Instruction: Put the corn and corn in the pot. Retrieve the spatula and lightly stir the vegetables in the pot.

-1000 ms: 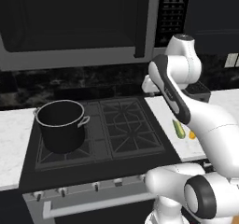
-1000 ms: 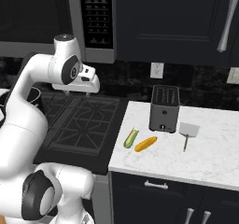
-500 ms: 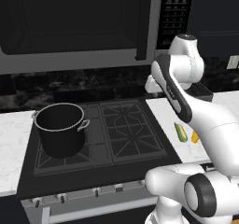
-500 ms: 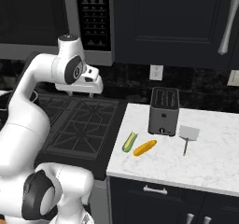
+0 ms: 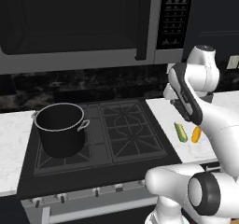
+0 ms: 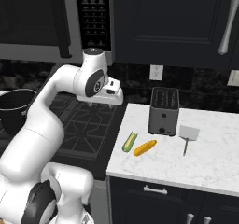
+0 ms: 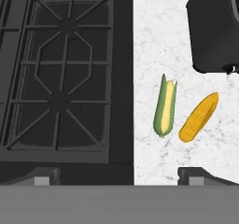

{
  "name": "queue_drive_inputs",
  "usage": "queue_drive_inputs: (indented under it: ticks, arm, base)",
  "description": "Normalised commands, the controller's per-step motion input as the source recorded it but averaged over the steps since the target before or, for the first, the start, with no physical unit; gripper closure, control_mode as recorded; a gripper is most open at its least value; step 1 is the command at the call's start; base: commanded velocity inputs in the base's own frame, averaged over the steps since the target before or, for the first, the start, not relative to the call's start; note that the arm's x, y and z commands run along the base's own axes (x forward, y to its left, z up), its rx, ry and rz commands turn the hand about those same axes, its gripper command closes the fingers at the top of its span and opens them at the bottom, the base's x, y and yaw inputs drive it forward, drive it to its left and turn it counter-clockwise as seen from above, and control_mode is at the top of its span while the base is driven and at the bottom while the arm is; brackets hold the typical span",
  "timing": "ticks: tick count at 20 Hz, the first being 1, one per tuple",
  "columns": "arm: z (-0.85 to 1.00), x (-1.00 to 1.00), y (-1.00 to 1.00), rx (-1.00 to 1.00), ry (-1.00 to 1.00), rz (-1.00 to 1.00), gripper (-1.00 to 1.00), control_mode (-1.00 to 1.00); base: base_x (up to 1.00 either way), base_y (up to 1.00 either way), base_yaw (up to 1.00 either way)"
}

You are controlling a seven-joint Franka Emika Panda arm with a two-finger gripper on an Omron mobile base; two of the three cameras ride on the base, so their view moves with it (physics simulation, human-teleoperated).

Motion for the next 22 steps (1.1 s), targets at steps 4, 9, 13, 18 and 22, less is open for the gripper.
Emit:
queue_drive_inputs:
  ticks: [4,9,13,18,22]
  arm:
    - [-0.49,0.08,-0.60,-0.02,0.00,-0.03,-1.00,-1.00]
    - [-0.52,0.30,-0.27,-0.03,0.00,0.00,-1.00,-1.00]
    - [-0.51,0.30,-0.28,-0.01,0.00,0.00,-1.00,-1.00]
    - [-0.53,0.26,-0.23,0.00,0.01,0.00,-1.00,-1.00]
    - [-0.57,0.21,-0.11,0.00,0.03,0.00,-1.00,-1.00]
  base:
    - [0.00,0.00,0.00]
    - [0.00,0.00,0.00]
    - [0.00,0.00,0.00]
    - [0.00,0.00,0.00]
    - [0.00,0.00,0.00]
